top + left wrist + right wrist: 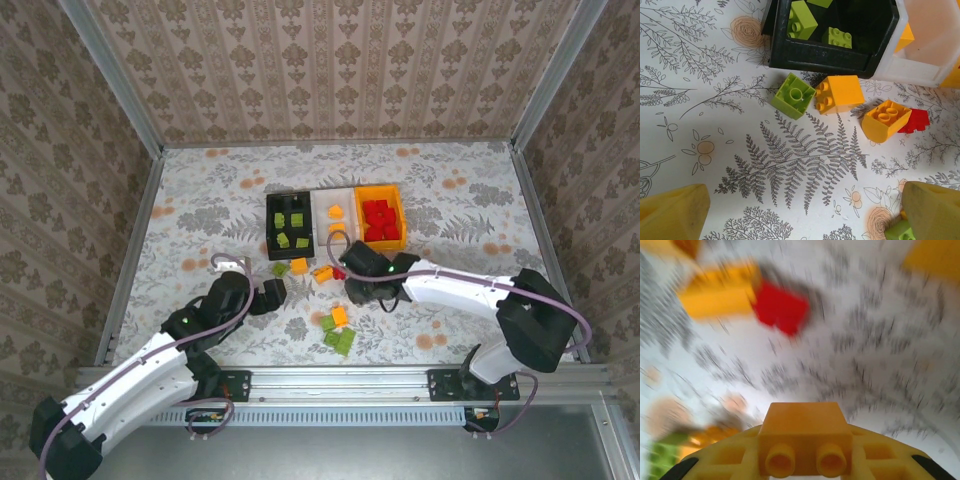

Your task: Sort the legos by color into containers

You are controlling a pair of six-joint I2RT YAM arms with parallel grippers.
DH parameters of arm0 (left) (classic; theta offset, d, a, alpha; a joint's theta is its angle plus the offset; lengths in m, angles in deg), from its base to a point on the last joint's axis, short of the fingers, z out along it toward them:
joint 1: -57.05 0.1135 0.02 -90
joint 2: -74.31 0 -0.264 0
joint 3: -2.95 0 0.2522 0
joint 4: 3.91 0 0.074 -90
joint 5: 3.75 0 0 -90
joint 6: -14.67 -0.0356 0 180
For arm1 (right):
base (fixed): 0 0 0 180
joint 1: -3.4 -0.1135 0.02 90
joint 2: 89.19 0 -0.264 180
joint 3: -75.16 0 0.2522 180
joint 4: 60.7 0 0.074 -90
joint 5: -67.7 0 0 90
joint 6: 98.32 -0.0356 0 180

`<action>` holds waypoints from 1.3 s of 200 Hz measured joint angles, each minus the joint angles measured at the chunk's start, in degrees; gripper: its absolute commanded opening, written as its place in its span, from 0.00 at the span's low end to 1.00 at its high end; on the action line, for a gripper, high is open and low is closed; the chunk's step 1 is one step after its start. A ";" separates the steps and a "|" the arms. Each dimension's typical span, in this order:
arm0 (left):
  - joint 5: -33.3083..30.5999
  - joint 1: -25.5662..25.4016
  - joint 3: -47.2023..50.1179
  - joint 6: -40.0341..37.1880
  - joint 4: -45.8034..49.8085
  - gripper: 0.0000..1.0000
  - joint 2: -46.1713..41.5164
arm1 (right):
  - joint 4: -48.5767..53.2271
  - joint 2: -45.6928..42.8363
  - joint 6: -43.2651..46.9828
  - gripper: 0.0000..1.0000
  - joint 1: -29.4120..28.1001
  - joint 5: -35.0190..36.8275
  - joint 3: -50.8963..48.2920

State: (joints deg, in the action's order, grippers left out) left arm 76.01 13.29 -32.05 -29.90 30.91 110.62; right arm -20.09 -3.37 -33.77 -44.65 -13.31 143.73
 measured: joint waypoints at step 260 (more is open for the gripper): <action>3.63 0.87 -1.53 -2.14 0.48 1.00 3.30 | 1.57 0.09 0.55 0.82 1.16 -0.68 9.90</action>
State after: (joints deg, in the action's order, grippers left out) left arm 79.64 14.16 -33.58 -32.04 31.39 113.92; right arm -18.51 -3.28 -33.23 -43.49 -13.98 153.63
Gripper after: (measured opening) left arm 0.997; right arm 0.812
